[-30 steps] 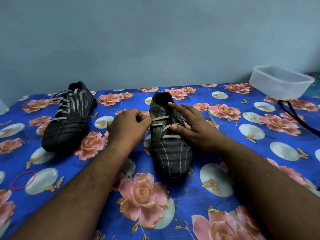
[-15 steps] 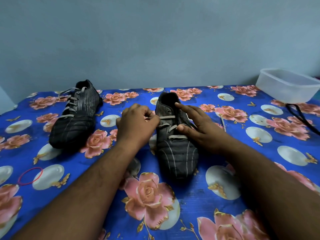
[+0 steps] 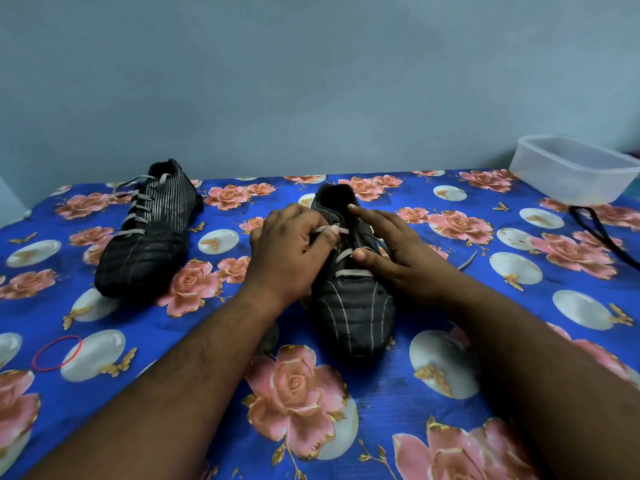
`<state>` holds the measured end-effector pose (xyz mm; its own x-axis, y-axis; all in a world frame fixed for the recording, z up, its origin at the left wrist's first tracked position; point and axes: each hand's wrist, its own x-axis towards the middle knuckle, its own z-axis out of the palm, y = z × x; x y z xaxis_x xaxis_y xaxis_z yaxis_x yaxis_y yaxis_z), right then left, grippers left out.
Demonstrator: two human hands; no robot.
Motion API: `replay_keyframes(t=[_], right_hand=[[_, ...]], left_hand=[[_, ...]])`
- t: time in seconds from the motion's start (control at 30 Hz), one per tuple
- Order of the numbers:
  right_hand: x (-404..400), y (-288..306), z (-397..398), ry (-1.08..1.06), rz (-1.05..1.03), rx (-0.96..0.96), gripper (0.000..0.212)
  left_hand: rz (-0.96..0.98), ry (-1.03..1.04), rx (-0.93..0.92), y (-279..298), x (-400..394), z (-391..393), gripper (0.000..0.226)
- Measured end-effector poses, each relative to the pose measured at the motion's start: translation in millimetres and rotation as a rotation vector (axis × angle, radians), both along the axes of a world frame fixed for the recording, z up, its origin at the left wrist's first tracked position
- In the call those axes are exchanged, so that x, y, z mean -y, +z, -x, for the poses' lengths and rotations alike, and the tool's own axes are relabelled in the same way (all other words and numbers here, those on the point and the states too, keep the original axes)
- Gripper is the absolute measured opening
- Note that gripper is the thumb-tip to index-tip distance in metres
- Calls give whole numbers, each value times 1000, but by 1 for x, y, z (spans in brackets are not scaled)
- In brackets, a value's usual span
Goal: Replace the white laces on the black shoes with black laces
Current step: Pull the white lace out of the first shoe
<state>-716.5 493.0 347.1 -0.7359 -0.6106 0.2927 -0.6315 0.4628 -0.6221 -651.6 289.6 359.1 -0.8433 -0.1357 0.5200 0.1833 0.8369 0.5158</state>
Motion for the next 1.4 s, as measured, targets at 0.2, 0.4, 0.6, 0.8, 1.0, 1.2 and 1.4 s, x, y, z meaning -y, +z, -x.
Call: replay_keyframes(t=[0.2,0.4,0.6,0.8,1.0,1.2,1.4], right_hand=[[0,0,0,7,10,17,75],[0,-1,0,9,12,17,78],[-1,0,-1,6,-1,12,75],[0,0,0,18,5,4,71],[0,1,0,12,4,5,74],[-1,0,-1,10,-3,10,70],[-1,0,0,9,-1,8,73]], left_hand=[[-50,237,137,-3,20,8,35],[-74,284,215,-12,31,8,36],[43,-2,-30,-6,9,2,48],[20,82,10,-3,8,3,28],[-94,280,164,-7,28,7,31],[-165,171,34,-9,23,8,38],[-7,2,-89,-3,8,5,37]])
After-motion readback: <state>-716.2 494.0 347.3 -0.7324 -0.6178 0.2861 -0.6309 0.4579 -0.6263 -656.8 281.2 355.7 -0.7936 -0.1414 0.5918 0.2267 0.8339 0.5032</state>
